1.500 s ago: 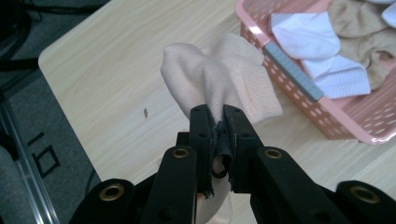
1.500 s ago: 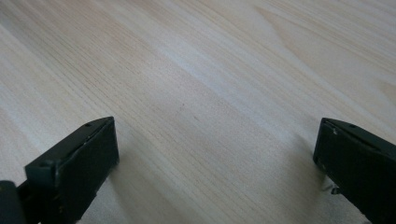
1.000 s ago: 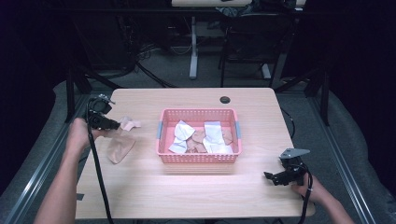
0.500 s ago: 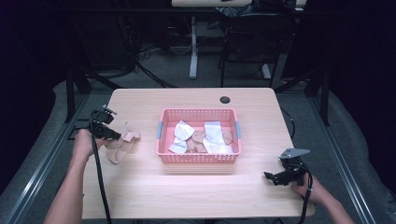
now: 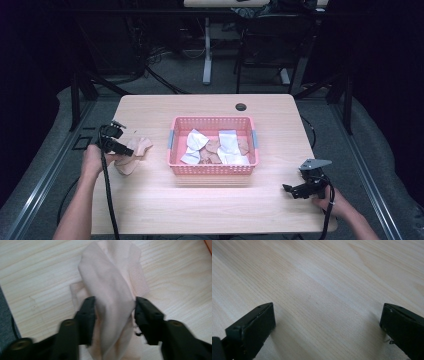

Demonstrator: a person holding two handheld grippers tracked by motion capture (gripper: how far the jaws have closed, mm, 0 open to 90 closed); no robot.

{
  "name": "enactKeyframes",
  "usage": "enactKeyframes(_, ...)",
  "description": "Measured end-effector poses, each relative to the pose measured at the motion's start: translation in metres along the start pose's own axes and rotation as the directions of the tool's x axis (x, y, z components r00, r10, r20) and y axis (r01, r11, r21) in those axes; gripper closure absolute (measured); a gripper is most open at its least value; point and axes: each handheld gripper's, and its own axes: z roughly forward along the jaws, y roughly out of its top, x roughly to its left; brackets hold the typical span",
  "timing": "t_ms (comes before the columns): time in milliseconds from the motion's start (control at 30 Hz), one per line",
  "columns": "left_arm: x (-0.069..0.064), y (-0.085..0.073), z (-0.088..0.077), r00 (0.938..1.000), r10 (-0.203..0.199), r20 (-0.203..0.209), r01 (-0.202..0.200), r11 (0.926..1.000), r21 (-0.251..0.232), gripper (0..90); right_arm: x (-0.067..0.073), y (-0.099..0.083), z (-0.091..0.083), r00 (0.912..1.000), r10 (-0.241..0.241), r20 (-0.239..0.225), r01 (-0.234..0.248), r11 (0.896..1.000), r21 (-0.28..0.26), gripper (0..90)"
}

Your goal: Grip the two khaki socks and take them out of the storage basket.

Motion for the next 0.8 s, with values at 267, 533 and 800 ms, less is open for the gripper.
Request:
enactKeyframes(267,-0.009,-0.013,-0.02,0.9994,-0.006,-0.035,0.004,0.9977,-0.068,14.6,0.0,0.0,0.0,1.0,0.0,0.001,0.0,1.0,0.0,0.0)
enactKeyframes(533,-0.027,-0.046,-0.025,0.9982,-0.002,-0.06,-0.004,0.9951,-0.098,0.0,0.0,0.0,0.0,1.0,0.005,-0.001,-0.005,1.0,-0.006,0.0)
enactKeyframes(800,-0.028,-0.074,-0.021,0.9962,-0.028,-0.083,0.016,0.9897,-0.142,0.0,0.0,0.0,0.0,1.0,0.006,-0.001,-0.006,1.0,-0.006,0.0)
